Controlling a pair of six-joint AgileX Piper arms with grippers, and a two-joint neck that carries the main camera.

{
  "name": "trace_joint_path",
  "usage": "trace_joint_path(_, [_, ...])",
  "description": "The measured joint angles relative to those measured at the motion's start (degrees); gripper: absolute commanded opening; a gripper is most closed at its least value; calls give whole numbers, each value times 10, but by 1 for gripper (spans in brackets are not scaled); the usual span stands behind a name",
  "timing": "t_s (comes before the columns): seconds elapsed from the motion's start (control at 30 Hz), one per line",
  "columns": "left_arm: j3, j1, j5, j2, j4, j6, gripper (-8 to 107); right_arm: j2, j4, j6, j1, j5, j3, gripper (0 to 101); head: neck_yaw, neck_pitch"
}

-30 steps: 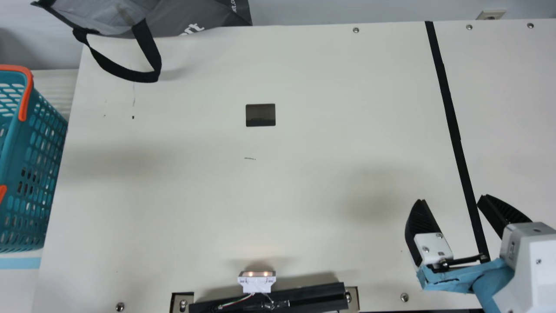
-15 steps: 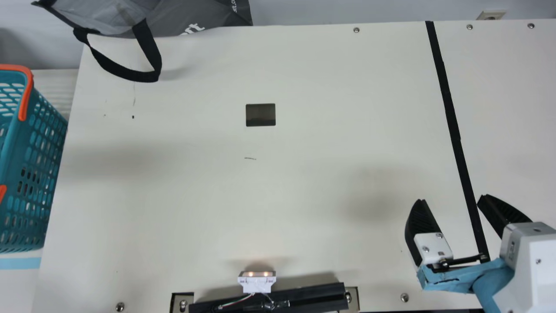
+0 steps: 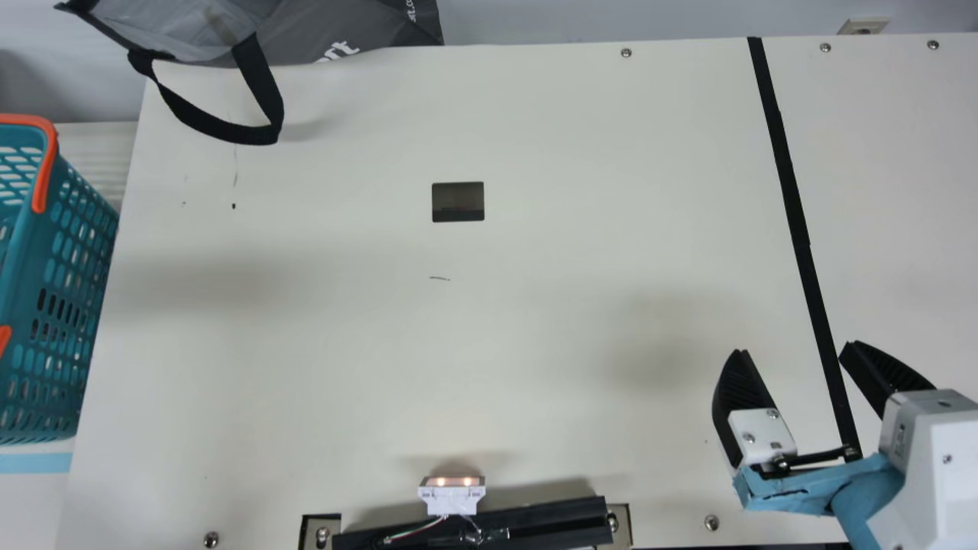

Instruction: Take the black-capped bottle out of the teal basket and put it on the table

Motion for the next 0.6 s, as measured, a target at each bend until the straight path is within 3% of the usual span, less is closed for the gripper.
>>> trace_joint_path(0.6, [10, 5, 34, -133, 155, -145, 0, 0, 0, 0, 0, 0, 0, 91, 0, 0])
